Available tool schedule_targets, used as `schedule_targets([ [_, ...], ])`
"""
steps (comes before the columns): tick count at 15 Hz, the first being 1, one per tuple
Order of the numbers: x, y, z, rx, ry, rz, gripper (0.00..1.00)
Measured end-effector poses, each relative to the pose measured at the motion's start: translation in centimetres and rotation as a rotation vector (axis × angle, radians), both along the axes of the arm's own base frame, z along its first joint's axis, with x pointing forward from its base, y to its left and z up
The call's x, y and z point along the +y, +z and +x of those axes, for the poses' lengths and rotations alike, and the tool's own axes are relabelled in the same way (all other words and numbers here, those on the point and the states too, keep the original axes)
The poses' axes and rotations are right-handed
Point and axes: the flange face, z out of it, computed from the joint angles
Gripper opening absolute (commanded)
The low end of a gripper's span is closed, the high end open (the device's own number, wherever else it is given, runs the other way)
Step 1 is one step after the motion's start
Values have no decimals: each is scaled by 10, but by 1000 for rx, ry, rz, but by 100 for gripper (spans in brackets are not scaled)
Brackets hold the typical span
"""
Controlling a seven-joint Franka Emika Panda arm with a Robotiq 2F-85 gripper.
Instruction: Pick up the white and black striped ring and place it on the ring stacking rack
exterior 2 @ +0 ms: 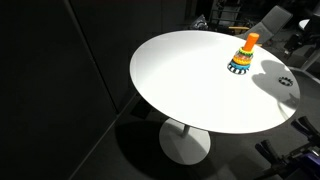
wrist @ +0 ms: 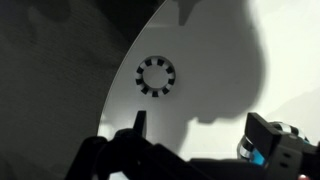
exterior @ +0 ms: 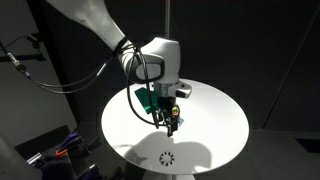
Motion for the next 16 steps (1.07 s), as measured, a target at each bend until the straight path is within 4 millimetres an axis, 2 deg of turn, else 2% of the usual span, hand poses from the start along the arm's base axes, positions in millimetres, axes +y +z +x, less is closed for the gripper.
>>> schedule_targets([
  [7, -14, -52, -3, 1, -16, -28, 100],
  [16, -26, -96, -6, -18, -76, -30, 100],
])
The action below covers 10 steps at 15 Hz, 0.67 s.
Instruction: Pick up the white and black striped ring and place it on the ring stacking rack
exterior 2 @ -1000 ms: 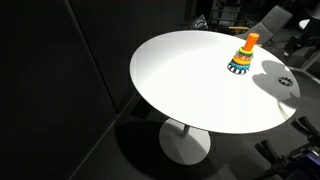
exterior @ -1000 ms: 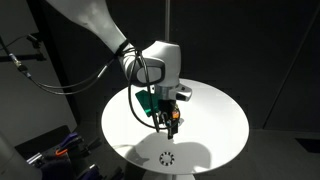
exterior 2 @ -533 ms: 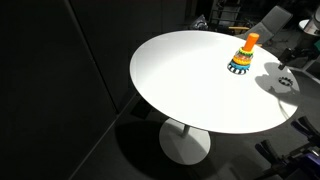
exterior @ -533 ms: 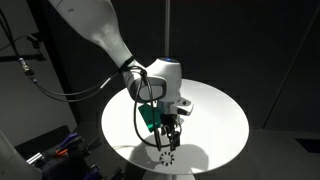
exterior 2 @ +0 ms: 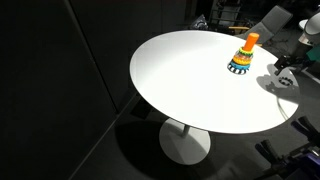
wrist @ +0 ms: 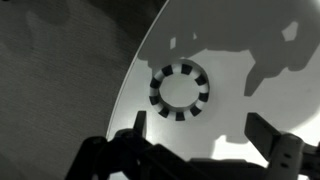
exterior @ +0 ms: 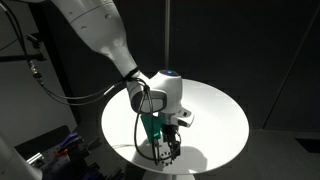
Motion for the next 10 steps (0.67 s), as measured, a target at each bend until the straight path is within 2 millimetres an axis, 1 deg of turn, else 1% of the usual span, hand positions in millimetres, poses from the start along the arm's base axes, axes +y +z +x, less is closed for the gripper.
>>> schedule_targets([
  [3, -4, -6, -1, 1, -26, 11, 100],
  [10, -16, -13, -8, 3, -70, 23, 100],
])
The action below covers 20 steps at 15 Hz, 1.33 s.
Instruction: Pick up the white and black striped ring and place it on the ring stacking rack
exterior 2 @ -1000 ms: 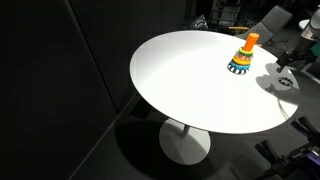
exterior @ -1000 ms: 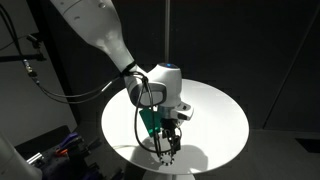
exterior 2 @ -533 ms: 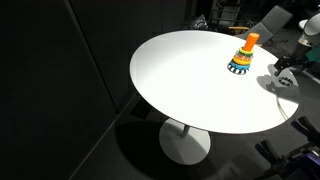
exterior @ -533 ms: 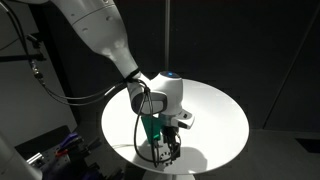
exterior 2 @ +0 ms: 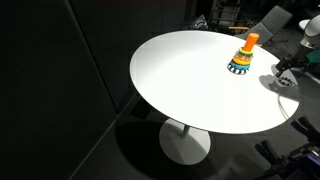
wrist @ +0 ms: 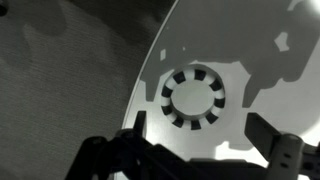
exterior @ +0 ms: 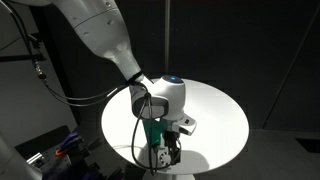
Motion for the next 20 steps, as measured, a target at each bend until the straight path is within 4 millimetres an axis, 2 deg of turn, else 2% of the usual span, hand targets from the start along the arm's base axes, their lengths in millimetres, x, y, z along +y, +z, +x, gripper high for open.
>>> schedule_targets([
  [15, -3, -17, -9, 29, -9, 7, 100],
  [16, -3, -17, -9, 30, -9, 7, 93],
  [17, -3, -18, -9, 30, -9, 7, 75],
  [18, -3, -18, -9, 30, -10, 7, 70],
  [19, -3, -18, -9, 30, -10, 7, 71],
  [20, -4, -18, -9, 29, -11, 7, 64],
])
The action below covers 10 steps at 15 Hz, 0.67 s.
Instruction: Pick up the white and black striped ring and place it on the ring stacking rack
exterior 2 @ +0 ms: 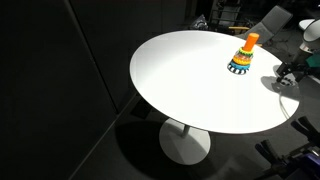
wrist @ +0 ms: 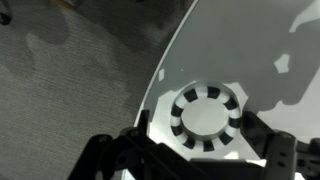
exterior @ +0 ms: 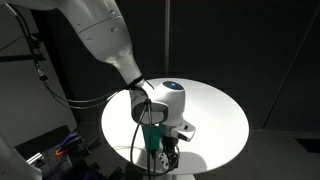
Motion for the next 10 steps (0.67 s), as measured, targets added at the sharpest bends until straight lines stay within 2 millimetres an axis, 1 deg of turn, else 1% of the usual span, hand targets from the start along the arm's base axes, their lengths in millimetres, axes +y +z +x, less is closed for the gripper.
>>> schedule_targets([
  [2, 0, 1, 2, -4, -1, -1, 55],
  [3, 0, 2, 3, -8, -1, -1, 57],
  [4, -1, 5, 4, -13, -3, -2, 52],
  [5, -2, 5, 4, -14, -6, -2, 45],
  [6, -2, 5, 4, -14, -9, -1, 41],
  [10, -4, 7, 6, -29, -31, 6, 41],
])
